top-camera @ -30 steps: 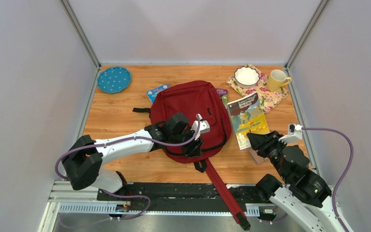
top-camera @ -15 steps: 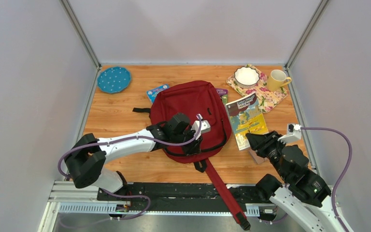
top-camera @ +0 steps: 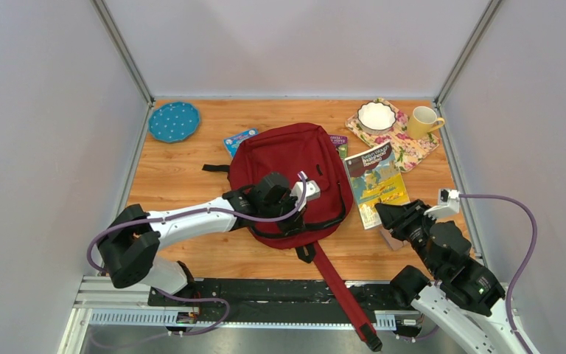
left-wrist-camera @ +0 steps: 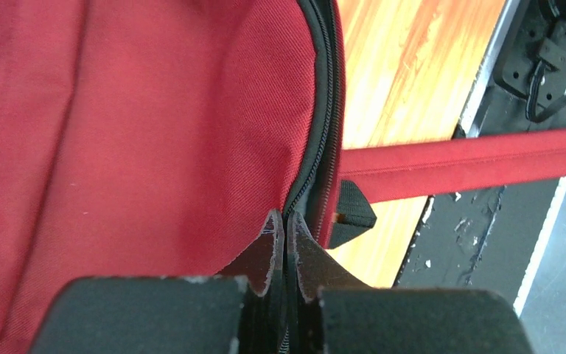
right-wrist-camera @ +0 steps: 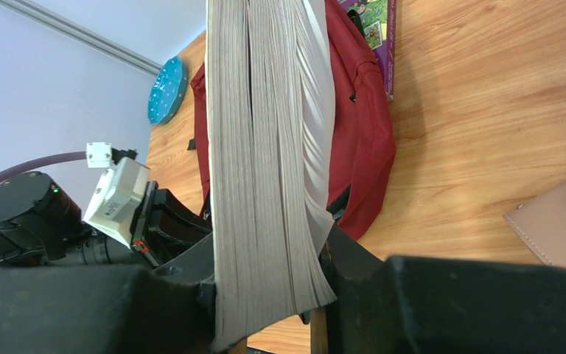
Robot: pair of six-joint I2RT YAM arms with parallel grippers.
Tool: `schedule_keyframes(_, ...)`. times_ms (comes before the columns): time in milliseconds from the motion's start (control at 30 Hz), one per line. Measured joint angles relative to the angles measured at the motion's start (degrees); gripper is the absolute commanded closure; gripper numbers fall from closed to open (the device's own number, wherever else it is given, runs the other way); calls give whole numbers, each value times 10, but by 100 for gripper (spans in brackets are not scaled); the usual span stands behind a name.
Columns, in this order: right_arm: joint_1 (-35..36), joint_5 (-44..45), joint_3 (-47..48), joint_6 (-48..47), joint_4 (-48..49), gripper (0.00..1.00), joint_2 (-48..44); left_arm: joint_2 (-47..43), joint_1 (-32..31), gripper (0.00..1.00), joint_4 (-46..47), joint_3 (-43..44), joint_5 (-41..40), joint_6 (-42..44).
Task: Pack the student bag
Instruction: Place the book in the student bag.
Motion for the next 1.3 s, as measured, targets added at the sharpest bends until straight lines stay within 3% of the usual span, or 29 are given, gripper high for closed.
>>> schedule_keyframes(600,0,-37,24,43,-65,100,9,-68,0,100,-1,69,-174,-16)
schedule_keyframes(1033,0,-240,10,153,-67,100,14,-74,0,100,7,93,-254,-19)
schedule_keyframes(1300,0,-299,12,167,-85,100,-21,-106,0,100,39,93,-309,-19)
